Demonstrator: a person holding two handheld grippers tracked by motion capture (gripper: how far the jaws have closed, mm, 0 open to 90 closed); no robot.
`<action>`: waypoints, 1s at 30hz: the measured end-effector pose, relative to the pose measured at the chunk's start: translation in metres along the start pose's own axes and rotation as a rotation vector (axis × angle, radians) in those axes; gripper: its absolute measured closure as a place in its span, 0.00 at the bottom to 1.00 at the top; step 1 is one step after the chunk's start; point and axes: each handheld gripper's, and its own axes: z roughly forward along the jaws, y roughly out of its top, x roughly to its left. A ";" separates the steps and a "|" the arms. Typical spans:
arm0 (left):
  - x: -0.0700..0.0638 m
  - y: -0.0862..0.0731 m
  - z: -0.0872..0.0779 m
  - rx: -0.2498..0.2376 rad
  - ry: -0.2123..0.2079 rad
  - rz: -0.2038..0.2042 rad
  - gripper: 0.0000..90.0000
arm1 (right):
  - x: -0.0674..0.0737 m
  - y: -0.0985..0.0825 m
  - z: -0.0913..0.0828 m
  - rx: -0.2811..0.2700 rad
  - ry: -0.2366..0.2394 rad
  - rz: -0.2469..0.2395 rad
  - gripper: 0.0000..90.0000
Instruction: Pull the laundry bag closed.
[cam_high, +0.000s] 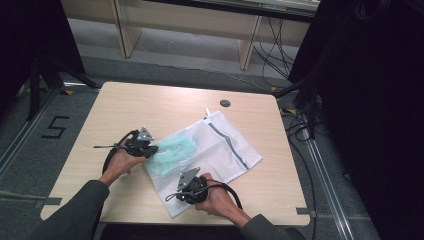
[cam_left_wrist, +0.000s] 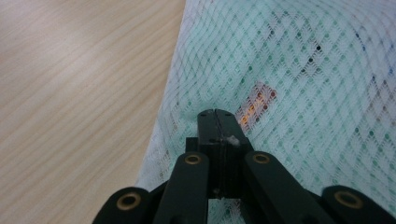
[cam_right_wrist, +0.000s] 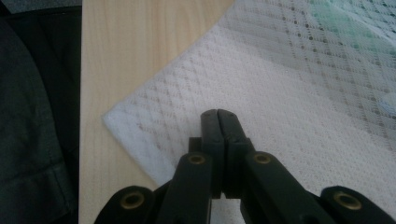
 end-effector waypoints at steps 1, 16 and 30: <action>0.000 0.000 0.001 -0.002 0.003 -0.013 0.99 | 0.000 0.000 0.000 -0.002 0.004 -0.005 1.00; -0.022 0.002 -0.030 -0.117 -0.090 -0.092 0.99 | -0.037 -0.022 -0.045 -0.091 -0.139 0.111 1.00; -0.094 -0.007 -0.019 0.034 -0.234 -0.027 0.99 | -0.077 -0.072 -0.058 0.040 -0.247 0.265 1.00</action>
